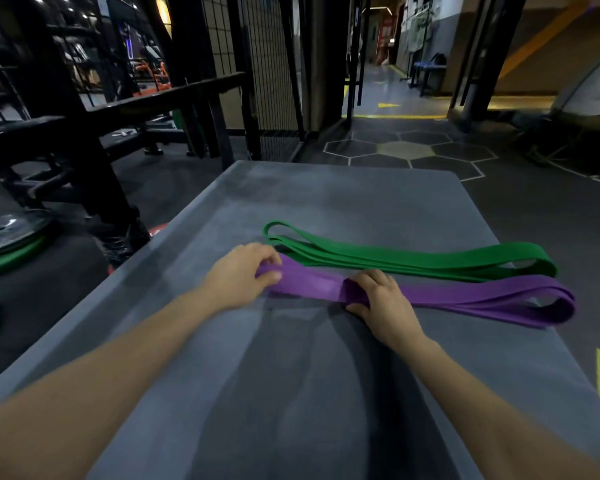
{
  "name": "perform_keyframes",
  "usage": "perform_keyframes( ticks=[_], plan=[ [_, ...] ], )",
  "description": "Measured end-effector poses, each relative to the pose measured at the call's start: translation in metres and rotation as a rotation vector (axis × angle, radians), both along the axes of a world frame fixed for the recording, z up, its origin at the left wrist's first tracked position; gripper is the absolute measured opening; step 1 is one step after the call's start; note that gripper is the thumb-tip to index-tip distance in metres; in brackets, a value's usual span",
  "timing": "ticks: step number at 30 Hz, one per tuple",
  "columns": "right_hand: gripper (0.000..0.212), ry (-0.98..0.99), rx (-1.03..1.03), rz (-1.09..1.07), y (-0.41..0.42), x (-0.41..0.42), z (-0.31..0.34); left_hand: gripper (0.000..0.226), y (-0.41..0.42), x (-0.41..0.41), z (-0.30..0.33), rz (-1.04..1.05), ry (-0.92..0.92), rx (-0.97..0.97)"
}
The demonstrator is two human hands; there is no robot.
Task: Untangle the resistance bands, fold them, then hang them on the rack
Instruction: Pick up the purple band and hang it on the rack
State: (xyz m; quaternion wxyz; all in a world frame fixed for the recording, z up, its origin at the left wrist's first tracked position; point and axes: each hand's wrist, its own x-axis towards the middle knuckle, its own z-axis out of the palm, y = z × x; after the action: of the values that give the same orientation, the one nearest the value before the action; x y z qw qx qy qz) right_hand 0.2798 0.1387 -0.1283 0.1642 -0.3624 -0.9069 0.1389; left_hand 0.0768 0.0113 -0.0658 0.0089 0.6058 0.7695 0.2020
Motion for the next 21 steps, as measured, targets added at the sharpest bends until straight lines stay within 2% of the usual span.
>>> perform_keyframes(
  ticks=[5,8,12,16,21],
  plan=[
    [0.046,0.009,0.005,-0.027,0.004,-0.003,0.005,0.011,0.028,-0.012,0.024,0.025,-0.288,0.152],
    [0.044,0.028,-0.001,-0.082,0.008,-0.006,0.009,0.009,0.045,-0.022,0.015,0.145,-0.401,0.167],
    [0.044,0.012,-0.016,-0.096,0.013,-0.009,0.008,0.021,0.055,-0.034,-0.010,0.283,-0.468,0.161],
    [0.041,-0.065,0.012,-0.076,0.014,-0.008,0.000,0.023,0.053,-0.045,-0.039,0.394,-0.441,0.032],
    [0.042,-0.069,0.019,-0.032,0.017,-0.006,-0.002,0.022,0.045,-0.043,-0.058,0.353,-0.476,-0.032]
  ],
)
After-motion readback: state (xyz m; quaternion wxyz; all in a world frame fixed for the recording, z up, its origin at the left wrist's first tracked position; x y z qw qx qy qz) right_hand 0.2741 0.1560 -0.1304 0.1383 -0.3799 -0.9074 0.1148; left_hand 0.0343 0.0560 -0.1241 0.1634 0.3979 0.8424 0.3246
